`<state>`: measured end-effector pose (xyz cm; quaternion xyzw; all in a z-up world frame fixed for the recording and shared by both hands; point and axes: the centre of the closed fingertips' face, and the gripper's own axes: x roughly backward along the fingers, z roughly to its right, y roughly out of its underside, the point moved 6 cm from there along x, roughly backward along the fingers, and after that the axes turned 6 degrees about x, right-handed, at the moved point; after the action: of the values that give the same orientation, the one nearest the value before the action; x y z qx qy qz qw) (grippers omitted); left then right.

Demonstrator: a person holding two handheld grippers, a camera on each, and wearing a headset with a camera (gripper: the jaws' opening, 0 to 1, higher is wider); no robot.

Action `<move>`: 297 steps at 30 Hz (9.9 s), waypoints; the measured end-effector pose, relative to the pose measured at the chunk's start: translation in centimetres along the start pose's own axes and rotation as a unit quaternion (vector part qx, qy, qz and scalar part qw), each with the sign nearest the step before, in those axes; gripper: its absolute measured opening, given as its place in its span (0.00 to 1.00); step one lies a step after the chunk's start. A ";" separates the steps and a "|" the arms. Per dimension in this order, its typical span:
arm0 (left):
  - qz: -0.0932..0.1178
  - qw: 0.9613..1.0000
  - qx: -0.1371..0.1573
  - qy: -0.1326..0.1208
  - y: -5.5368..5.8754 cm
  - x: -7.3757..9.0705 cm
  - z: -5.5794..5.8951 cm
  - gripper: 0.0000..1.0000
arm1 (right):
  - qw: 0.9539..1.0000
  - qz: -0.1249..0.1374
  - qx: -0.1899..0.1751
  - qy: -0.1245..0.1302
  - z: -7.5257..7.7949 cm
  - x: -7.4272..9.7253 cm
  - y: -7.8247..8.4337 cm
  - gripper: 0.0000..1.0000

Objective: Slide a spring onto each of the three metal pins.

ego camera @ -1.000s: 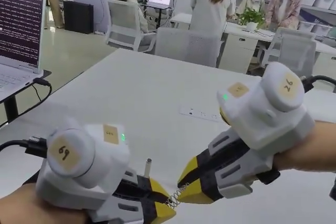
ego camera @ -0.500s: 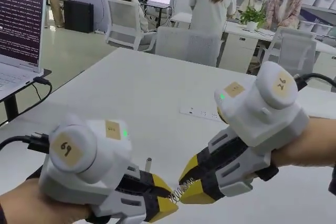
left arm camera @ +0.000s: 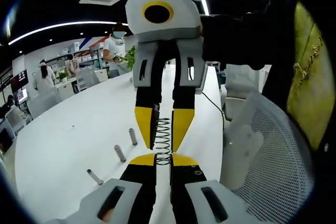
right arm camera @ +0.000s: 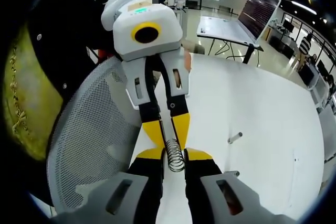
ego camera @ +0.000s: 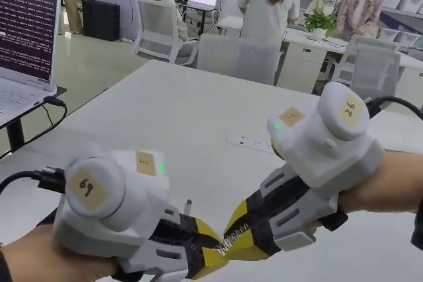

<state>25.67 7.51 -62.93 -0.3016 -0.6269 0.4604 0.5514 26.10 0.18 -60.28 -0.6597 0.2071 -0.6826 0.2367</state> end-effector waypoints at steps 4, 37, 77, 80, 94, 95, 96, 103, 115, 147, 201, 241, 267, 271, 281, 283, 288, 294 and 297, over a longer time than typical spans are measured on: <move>0.002 1.000 0.001 0.001 0.0 -0.1 0.0 0.01 | 1.000 0.000 0.000 0.000 0.1 -0.1 0.1 0.11; 0.004 1.000 -0.002 -0.010 0.3 0.0 0.1 0.02 | 1.000 -0.026 0.010 -0.009 -0.1 -0.4 -0.2 0.08; 0.012 1.000 0.002 -0.013 0.2 -0.2 0.0 0.01 | 0.999 -0.030 -0.010 -0.008 0.2 -0.1 -0.1 0.10; 0.013 1.000 0.001 -0.016 0.2 -0.2 0.0 0.01 | 0.999 -0.030 -0.008 -0.008 0.2 -0.1 -0.1 0.09; 0.015 1.000 0.001 -0.016 0.2 -0.3 0.0 0.02 | 0.999 -0.042 -0.004 -0.009 0.3 -0.2 -0.1 0.08; 0.014 1.000 0.000 -0.017 0.3 -0.4 0.0 0.02 | 0.999 -0.044 -0.004 -0.009 0.3 -0.2 -0.1 0.08; 0.013 1.000 -0.004 -0.016 0.3 -0.4 0.0 0.02 | 0.999 -0.046 -0.003 -0.009 0.3 -0.2 -0.1 0.08; 0.006 1.000 -0.001 -0.016 0.5 -0.4 -0.1 0.03 | 0.998 -0.061 0.000 -0.011 0.4 -0.3 0.1 0.08; 0.003 0.999 0.004 -0.033 0.7 0.4 -0.9 0.16 | 0.998 -0.062 -0.003 -0.007 0.5 -0.1 0.3 0.08; -0.001 0.996 0.043 -0.084 2.3 2.2 -2.8 0.76 | 0.998 -0.061 -0.005 -0.005 0.5 0.0 0.5 0.08; -0.015 0.989 0.052 -0.136 7.1 5.4 -5.6 0.79 | 0.993 -0.114 0.009 0.015 6.1 2.3 -0.8 0.08; -0.020 0.989 0.068 -0.133 7.9 4.9 -5.6 0.75 | 0.974 -0.221 0.042 -0.021 13.9 -5.3 -0.6 0.08; -0.025 0.988 0.078 -0.134 8.5 5.0 -5.9 0.73 | 0.970 -0.240 0.039 -0.029 15.4 -8.5 0.7 0.08; -0.025 0.987 0.079 -0.134 8.5 5.0 -5.9 0.73 | 0.969 -0.242 0.040 -0.031 15.4 -8.6 0.7 0.08; -0.024 0.987 0.081 -0.134 8.6 5.0 -5.9 0.72 | 0.967 -0.248 0.043 -0.034 15.4 -9.0 0.9 0.08; -0.024 0.987 0.082 -0.134 8.6 5.0 -5.9 0.72 | 0.967 -0.249 0.043 -0.035 15.4 -9.1 0.9 0.08; -0.024 0.987 0.082 -0.134 8.7 5.0 -6.0 0.71 | 0.966 -0.252 0.040 -0.038 15.4 -9.4 1.2 0.08; -0.023 0.987 0.084 -0.133 8.9 5.0 -6.0 0.71 | 0.966 -0.254 0.036 -0.041 15.4 -9.8 1.6 0.08; -0.022 0.987 0.085 -0.133 8.9 5.0 -6.1 0.71 | 0.966 -0.253 0.035 -0.042 15.5 -10.0 1.8 0.08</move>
<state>29.38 16.93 -69.14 -0.1756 -0.6599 0.5358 0.4967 41.83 5.17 -68.70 -0.7098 -0.0006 -0.6990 0.0875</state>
